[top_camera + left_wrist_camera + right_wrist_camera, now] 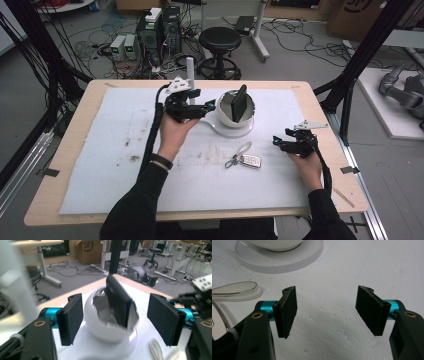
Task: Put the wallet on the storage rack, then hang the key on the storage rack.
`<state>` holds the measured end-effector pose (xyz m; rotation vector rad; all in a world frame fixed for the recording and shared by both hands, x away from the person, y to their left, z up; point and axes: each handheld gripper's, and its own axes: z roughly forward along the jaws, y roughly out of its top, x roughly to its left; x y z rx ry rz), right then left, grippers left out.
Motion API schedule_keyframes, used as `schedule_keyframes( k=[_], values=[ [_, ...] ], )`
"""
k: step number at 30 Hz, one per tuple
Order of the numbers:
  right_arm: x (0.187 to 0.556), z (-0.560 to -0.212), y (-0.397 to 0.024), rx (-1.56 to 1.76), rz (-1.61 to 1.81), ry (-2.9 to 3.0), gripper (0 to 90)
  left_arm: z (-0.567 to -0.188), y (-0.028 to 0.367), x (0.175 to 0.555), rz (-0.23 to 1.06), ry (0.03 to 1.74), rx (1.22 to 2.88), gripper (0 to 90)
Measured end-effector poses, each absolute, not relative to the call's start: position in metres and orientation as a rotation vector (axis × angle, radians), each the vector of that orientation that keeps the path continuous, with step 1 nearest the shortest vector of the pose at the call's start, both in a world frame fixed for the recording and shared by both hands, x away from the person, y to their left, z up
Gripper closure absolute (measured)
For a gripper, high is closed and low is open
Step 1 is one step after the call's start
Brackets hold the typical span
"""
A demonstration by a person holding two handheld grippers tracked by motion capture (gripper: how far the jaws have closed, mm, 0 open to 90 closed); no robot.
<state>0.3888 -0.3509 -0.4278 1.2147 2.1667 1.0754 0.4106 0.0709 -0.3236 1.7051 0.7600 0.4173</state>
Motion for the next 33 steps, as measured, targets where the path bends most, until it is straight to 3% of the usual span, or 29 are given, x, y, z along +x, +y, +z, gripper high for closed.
schedule_keyframes(
  k=[14,24,33],
  values=[
    [0.387,-0.426,-0.353,1.218,1.075,2.149,32.8,-0.366,0.158,0.352,0.487,0.87,1.821,21.3],
    [0.389,-0.427,-0.355,1.235,1.065,2.14,32.3,-0.376,0.187,0.356,0.502,0.904,1.798,21.3],
    [0.389,-0.427,-0.355,1.235,1.065,2.14,32.3,-0.374,0.185,0.354,0.484,0.882,1.806,21.3]
  ],
)
